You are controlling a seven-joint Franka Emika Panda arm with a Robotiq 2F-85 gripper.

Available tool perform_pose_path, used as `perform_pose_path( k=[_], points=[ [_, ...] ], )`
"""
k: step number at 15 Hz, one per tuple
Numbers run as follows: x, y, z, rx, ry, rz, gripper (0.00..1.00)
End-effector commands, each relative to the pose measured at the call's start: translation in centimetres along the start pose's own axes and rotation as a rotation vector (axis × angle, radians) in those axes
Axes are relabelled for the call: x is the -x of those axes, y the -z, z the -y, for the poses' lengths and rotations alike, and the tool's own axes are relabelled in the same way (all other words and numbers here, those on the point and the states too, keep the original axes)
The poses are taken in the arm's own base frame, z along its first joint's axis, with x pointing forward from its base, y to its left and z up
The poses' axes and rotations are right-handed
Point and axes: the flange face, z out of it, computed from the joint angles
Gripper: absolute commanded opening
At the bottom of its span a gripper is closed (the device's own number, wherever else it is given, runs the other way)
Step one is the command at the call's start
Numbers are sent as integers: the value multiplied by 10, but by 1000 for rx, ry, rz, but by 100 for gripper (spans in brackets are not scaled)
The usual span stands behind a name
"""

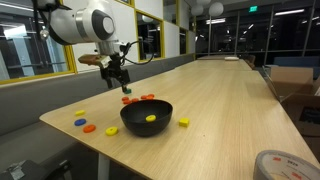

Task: Place one yellow ring and five orange rings inside the black bowl

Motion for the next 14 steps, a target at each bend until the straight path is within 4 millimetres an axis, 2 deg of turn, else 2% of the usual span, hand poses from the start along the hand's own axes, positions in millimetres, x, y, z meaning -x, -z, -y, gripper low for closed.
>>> perform_pose_path(
  k=[1, 5, 9, 14],
  points=[
    [-16, -22, 20, -69, 84, 54, 100],
    [-35, -36, 17, -52, 132, 106, 100],
    [-53, -42, 10, -18, 120, 116, 100],
    [-56, -63, 7, 42, 112, 118, 100]
  ],
)
